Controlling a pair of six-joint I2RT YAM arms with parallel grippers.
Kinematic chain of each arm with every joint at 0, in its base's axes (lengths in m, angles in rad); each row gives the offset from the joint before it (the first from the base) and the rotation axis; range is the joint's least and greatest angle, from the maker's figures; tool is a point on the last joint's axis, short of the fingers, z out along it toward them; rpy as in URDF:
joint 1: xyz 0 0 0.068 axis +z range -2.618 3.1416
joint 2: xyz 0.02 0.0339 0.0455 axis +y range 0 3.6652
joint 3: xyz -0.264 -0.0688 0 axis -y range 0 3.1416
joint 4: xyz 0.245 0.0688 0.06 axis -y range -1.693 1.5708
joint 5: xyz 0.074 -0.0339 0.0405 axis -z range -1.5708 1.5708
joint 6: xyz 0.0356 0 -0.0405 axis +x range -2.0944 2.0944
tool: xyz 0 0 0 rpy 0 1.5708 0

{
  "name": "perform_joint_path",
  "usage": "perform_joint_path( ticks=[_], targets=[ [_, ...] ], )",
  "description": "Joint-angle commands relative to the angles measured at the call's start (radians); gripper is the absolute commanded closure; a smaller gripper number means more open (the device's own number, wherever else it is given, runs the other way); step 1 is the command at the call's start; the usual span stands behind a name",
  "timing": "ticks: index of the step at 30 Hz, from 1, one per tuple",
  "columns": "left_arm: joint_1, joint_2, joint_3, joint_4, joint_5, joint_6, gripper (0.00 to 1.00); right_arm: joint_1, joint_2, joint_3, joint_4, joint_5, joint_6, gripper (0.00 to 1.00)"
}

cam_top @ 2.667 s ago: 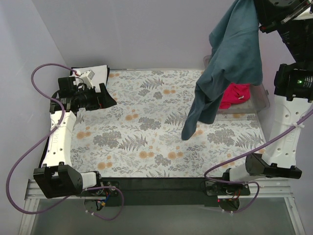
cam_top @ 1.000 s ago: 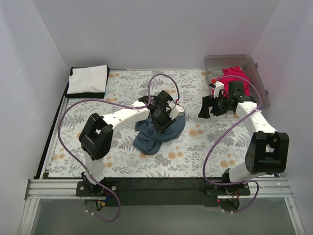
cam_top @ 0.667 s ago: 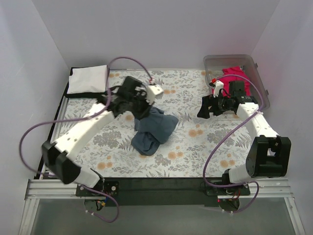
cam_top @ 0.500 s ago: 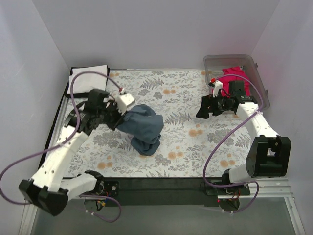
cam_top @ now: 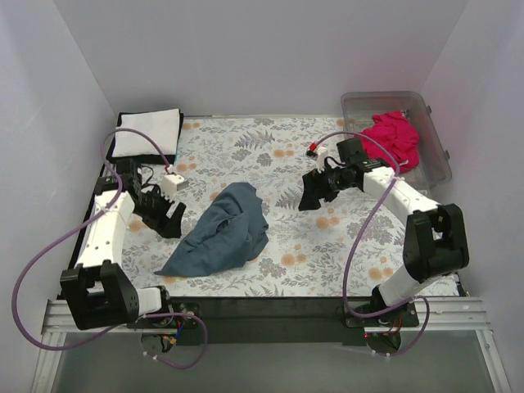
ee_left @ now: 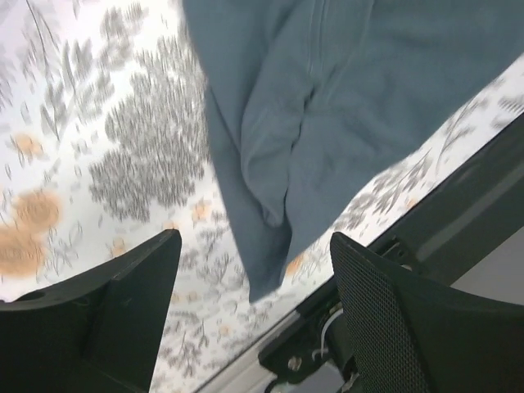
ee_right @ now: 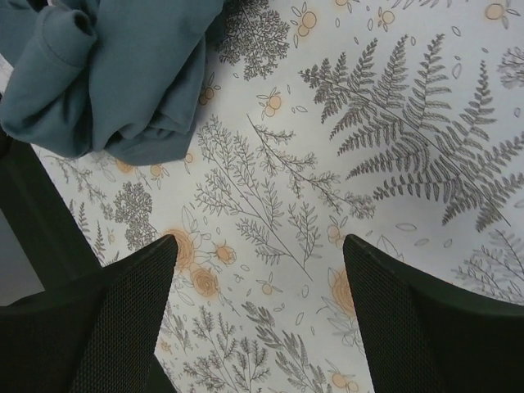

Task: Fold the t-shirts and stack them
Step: Flatten the tshirt out

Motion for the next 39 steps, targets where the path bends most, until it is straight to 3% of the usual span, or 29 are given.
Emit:
perform_joint_path(
  ticks=[1, 3, 10, 19, 20, 22, 25, 26, 27, 28, 29, 31, 32, 33, 39],
  targets=[
    [-0.006, 0.069, 0.092, 0.011, 0.195, -0.082, 0.27, 0.072, 0.108, 0.116, 0.085, 0.014, 0.056, 0.12],
    [-0.03, 0.082, 0.06, 0.09, 0.159, -0.2, 0.27, 0.1, 0.161, 0.164, 0.11, 0.017, 0.086, 0.12],
    [-0.146, 0.074, -0.096, 0.278, 0.016, -0.291, 0.31, 0.205, 0.386, 0.356, 0.168, -0.007, 0.159, 0.15],
    [-0.227, 0.124, -0.138, 0.412, -0.053, -0.39, 0.4, 0.298, 0.554, 0.483, 0.171, -0.067, 0.192, 0.16],
    [-0.236, 0.184, -0.135, 0.432, -0.065, -0.397, 0.51, 0.301, 0.577, 0.483, 0.17, -0.093, 0.199, 0.21],
    [-0.236, 0.21, -0.126, 0.443, -0.074, -0.398, 0.55, 0.301, 0.58, 0.477, 0.17, -0.104, 0.202, 0.26],
    [-0.24, 0.256, -0.115, 0.438, -0.064, -0.397, 0.57, 0.3, 0.562, 0.45, 0.168, -0.116, 0.189, 0.45],
    [-0.24, 0.266, -0.107, 0.418, -0.047, -0.391, 0.57, 0.298, 0.548, 0.437, 0.167, -0.121, 0.184, 0.59],
    [-0.243, 0.275, -0.103, 0.414, -0.029, -0.386, 0.58, 0.297, 0.54, 0.431, 0.167, -0.121, 0.182, 0.65],
    [-0.243, 0.273, -0.099, 0.415, -0.03, -0.391, 0.65, 0.294, 0.531, 0.428, 0.167, -0.121, 0.182, 0.72],
    [-0.243, 0.272, -0.093, 0.423, -0.03, -0.394, 0.71, 0.286, 0.513, 0.425, 0.162, -0.119, 0.179, 0.86],
    [-0.243, 0.272, -0.073, 0.415, -0.024, -0.401, 0.81, 0.274, 0.486, 0.416, 0.15, -0.116, 0.17, 0.99],
    [-0.245, 0.275, -0.038, 0.406, -0.025, -0.403, 0.97, 0.257, 0.459, 0.416, 0.142, -0.113, 0.164, 0.99],
    [-0.242, 0.278, -0.018, 0.401, -0.022, -0.406, 1.0, 0.245, 0.445, 0.419, 0.133, -0.113, 0.153, 0.99],
    [-0.22, 0.324, 0.257, 0.403, -0.012, -0.44, 1.0, 0.085, 0.273, 0.465, 0.027, -0.133, 0.094, 0.99]
  ],
)
